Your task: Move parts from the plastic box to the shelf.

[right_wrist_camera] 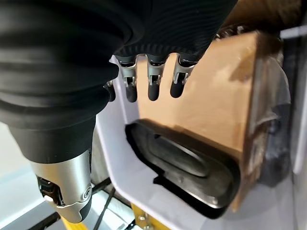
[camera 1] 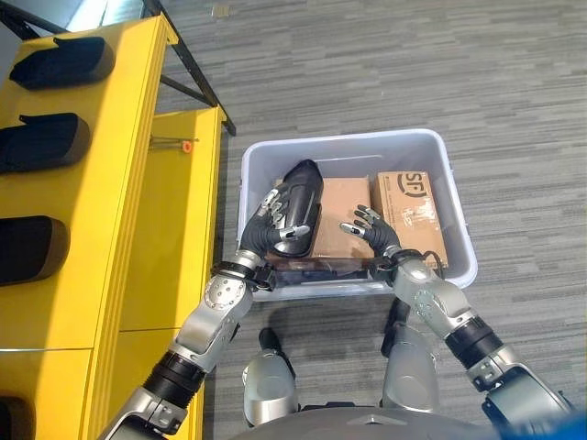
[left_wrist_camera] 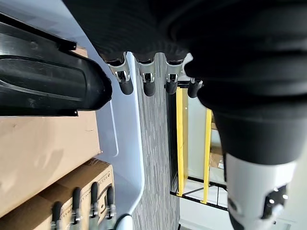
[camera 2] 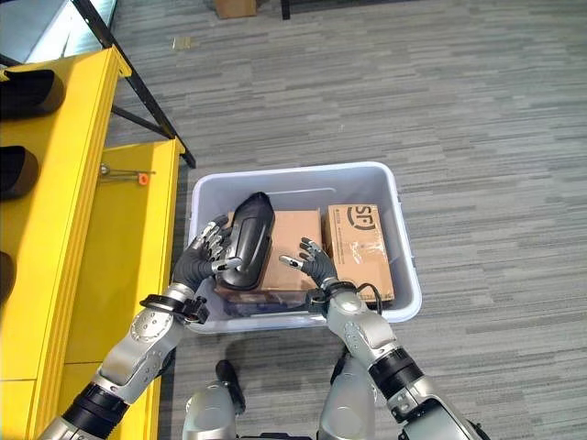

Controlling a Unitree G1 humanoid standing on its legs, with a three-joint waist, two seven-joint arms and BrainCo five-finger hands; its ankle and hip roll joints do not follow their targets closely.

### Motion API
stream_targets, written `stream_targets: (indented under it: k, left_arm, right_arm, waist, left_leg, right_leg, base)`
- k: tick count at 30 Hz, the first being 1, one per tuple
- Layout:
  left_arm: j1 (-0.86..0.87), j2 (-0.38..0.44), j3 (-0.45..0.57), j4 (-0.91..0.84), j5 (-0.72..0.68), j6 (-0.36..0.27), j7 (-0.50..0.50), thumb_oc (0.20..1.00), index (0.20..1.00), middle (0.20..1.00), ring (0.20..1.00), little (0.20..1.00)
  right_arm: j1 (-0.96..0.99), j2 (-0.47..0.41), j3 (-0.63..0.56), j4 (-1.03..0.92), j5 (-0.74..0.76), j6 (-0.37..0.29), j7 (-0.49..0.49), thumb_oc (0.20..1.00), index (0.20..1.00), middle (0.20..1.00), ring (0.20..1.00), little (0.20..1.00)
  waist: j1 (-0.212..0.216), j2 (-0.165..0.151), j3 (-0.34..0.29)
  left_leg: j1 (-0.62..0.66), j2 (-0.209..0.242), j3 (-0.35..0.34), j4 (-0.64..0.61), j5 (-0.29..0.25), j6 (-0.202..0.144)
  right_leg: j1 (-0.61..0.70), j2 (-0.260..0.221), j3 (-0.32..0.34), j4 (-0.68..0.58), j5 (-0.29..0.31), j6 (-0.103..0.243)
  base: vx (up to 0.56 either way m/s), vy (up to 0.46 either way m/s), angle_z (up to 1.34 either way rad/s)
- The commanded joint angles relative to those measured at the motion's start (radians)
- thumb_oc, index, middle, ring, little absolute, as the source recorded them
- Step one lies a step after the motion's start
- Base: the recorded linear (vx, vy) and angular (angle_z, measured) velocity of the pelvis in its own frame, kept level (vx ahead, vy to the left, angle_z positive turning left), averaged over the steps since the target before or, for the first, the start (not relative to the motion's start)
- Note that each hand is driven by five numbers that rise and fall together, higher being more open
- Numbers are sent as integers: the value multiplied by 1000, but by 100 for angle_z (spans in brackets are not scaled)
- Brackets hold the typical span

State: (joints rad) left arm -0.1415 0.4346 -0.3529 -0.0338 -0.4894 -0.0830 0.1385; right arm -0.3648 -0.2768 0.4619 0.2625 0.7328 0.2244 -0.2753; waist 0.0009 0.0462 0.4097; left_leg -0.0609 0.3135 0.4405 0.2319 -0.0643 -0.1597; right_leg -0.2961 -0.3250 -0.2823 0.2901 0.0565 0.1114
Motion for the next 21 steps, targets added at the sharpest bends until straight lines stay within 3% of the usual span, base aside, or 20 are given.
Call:
stream_targets:
  k: [1, 5, 9, 14, 21]
  left_arm:
    - [6, 6, 12, -109, 47, -105, 57, 1000, 1000, 1000, 1000, 1000]
    - [-28, 21, 40, -147, 54, -155, 114, 1000, 1000, 1000, 1000, 1000]
    - [-106, 17, 53, -157, 57, -150, 152, 1000, 1000, 1000, 1000, 1000]
    - [-175, 4, 42, -152, 77, -152, 177, 1000, 1000, 1000, 1000, 1000]
    - [-244, -15, 31, -164, 73, -160, 188, 1000, 1000, 1000, 1000, 1000]
  right_arm:
    - [-8, 48, -10, -54, 63, -45, -21, 1000, 1000, 1000, 1000, 1000]
    - [-38, 66, 2, -52, 51, -44, -75, 1000, 1000, 1000, 1000, 1000]
    - [-108, 93, 6, 26, 119, -62, -151, 1000, 1000, 1000, 1000, 1000]
    - [-153, 104, 1, 50, 129, -83, -175, 1000, 1000, 1000, 1000, 1000]
    - [-212, 114, 4, 85, 101, -151, -238, 1000, 1000, 1000, 1000, 1000]
  waist:
    - [10, -2, -9]
    - [18, 9, 22]
    - [25, 20, 64]
    - [21, 28, 110]
    - [24, 38, 110]
  left_leg:
    - [-76, 33, -21, 23, 37, 58]
    - [-127, 27, -34, 51, 33, 59]
    - [-204, 16, -56, 90, 29, 59]
    - [-270, -1, -77, 122, 12, 50]
    - [-387, -10, -82, 138, 22, 52]
  right_leg:
    - [36, -30, 7, 114, -150, 23]
    - [-20, -49, 18, 161, -159, 25]
    - [-97, -58, 33, 226, -176, 22]
    - [-155, -59, 42, 287, -212, 25]
    - [-264, -49, 46, 318, -214, 17]
  base:
    - [-41, 91, 9]
    - [-45, 69, 7]
    - [-91, 68, 9]
    - [-72, 36, 8]
    - [-60, 18, 5]
